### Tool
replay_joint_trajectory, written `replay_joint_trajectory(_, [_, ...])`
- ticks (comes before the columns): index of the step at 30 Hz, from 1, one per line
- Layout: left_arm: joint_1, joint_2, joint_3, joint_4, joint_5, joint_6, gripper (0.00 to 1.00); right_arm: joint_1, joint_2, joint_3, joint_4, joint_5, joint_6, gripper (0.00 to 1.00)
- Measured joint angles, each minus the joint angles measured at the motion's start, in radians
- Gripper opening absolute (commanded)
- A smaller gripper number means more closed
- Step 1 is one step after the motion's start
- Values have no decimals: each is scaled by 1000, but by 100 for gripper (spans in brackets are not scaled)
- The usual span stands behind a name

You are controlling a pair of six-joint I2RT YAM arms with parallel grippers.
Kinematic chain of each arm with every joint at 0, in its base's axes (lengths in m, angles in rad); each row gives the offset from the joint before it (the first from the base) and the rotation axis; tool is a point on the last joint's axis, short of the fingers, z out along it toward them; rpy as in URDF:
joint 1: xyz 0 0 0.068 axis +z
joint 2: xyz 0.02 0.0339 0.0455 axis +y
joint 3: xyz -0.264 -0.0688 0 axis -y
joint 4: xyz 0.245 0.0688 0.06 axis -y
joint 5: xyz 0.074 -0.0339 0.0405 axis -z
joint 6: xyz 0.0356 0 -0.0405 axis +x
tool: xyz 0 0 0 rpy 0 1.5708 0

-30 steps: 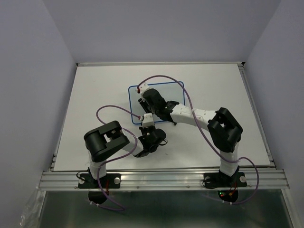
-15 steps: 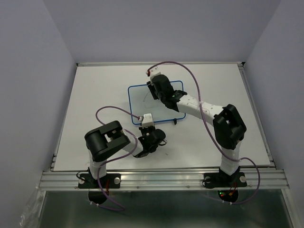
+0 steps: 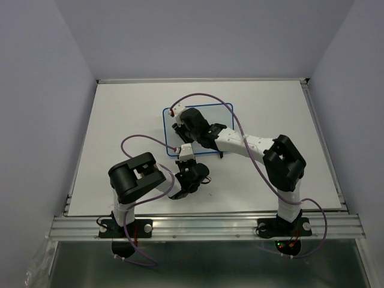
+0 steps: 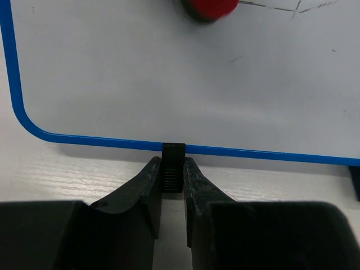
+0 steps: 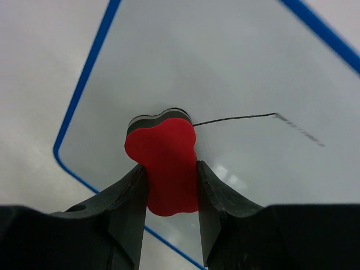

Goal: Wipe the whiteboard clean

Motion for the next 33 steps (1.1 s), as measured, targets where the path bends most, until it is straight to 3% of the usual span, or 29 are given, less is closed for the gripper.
replay_joint_trajectory(6, [-2,7,0,10,-10,-2,0,27,16,0,-72,-45,48,1])
replay_joint_trajectory(23, [-2,13,-7,31,-18,-26,0,14,97,261,-145,423,172,4])
replay_joint_trajectory(33, [-3,23,-6,46,-27,-37,0,21,145,290,-193,455,163,1])
